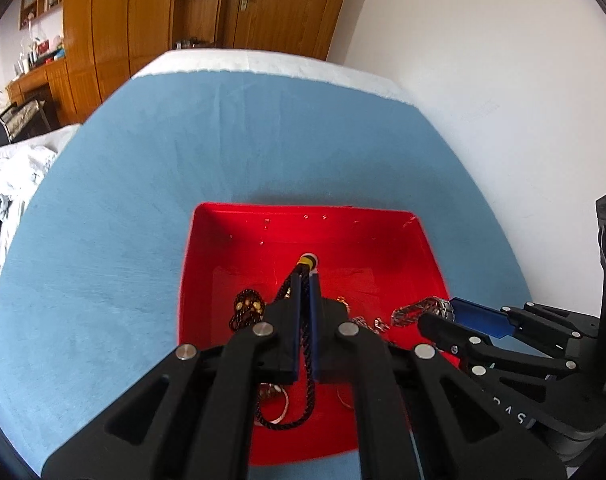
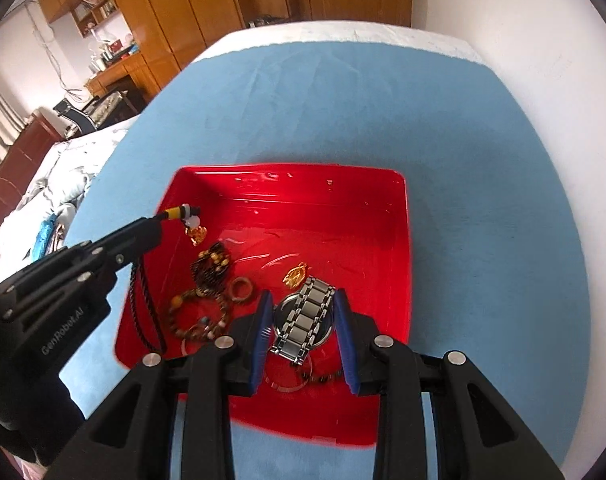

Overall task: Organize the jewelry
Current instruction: 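Carry the cord pendant into the red tin and open while the right tool releases the watch there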

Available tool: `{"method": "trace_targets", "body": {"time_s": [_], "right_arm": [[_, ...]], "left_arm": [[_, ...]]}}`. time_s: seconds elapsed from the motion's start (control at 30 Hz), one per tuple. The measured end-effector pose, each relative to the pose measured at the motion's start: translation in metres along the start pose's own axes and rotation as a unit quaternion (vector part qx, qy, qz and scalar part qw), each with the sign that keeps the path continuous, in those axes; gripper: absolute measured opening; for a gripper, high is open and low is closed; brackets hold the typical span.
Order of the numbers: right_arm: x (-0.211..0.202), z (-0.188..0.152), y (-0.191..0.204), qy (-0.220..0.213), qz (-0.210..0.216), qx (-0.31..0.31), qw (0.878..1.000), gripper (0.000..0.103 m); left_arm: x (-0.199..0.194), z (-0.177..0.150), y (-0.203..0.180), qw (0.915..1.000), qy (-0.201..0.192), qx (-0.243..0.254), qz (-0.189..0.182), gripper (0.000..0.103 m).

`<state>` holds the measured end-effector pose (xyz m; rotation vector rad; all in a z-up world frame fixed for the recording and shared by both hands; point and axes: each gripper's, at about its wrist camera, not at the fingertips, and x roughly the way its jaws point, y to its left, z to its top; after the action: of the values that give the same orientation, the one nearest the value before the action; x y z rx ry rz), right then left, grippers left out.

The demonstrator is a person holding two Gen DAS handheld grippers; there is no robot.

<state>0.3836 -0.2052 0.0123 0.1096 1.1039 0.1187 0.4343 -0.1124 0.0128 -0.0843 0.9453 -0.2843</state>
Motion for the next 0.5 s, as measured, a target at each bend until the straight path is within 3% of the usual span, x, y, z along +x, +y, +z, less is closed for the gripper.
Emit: {"method": "trace_targets", "body": {"time_s": [0.23,0.5], "right_arm": [[0.032,0.01,-0.006,0.011,-0.001,0.012,1.0,0.03],[0.048,0.02,-0.011,0.011,-0.013,0.011,1.0,0.032]], "left_arm": [[0.041,0.002,0.005,0.9995,0.03,-0.005,0.009,0.002],[0.063,0.003,0.006,0.9983,0.054,-0.004,0.023,0.004]]}}
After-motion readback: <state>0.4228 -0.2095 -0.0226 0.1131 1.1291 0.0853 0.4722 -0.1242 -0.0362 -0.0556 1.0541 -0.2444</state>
